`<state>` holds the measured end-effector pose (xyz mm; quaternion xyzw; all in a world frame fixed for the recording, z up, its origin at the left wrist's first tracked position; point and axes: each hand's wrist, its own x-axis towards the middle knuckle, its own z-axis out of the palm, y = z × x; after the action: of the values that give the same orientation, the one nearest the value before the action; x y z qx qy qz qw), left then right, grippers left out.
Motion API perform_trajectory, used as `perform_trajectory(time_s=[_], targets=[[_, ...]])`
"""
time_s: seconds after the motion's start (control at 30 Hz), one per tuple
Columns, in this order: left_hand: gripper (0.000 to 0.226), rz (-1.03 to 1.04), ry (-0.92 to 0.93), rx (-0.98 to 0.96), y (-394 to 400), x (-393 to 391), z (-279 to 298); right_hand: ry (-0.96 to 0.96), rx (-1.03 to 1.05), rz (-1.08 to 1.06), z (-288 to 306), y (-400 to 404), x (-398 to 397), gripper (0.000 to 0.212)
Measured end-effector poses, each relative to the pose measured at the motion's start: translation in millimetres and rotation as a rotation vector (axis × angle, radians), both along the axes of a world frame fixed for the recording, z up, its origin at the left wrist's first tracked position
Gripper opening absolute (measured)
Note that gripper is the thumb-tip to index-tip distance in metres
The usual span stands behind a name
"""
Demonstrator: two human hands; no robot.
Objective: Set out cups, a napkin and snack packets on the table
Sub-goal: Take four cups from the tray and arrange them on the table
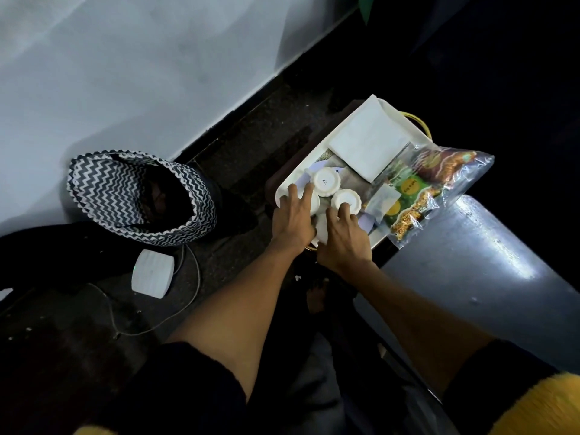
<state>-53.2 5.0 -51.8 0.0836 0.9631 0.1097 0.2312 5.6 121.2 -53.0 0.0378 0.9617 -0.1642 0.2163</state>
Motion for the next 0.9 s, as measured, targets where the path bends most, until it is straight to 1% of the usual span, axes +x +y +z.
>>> perform_trajectory(time_s=[0.07, 0.17, 0.27, 0.37, 0.5, 0.63, 0.7, 0.73, 0.8, 0.9], targets=[[0.082, 0.019, 0.008, 0.032, 0.2, -2.2, -0.4, -0.002, -0.01, -0.003, 0.5, 4.7, 2.6, 0.069], [0.085, 0.082, 0.007, 0.065, -3.2, -0.7, 1.8, 0.018, -0.058, -0.065, 3.0, 12.7, 9.8, 0.066], [0.079, 0.21, 0.045, 0.095, -8.8, 11.4, 10.6, 0.079, -0.151, -0.132, 9.5, 20.6, 26.4, 0.062], [0.071, 0.338, 0.112, 0.132, -11.2, 30.6, 20.6, 0.114, -0.245, -0.256, 16.5, 27.8, 45.8, 0.066], [0.07, 0.487, 0.103, 0.199, -1.8, 61.1, 33.7, 0.139, -0.283, -0.377, 25.6, 42.3, 75.8, 0.061], [0.069, 0.482, 0.06, 0.258, 18.5, 96.1, 45.7, 0.128, -0.269, -0.471, 35.8, 62.1, 113.4, 0.058], [0.065, 0.477, 0.022, 0.303, 30.3, 111.9, 48.8, 0.098, -0.282, -0.53, 40.6, 74.0, 129.3, 0.058], [0.062, 0.489, -0.01, 0.339, 36.9, 120.3, 50.6, 0.079, -0.296, -0.584, 43.7, 81.4, 138.2, 0.059], [0.06, 0.529, -0.115, 0.415, 51.7, 136.6, 54.3, 0.06, -0.356, -0.763, 48.6, 99.6, 157.0, 0.06], [0.063, 0.614, -0.319, 0.527, 74.3, 162.0, 59.9, 0.037, -0.538, -1.174, 55.5, 126.3, 184.9, 0.051]])
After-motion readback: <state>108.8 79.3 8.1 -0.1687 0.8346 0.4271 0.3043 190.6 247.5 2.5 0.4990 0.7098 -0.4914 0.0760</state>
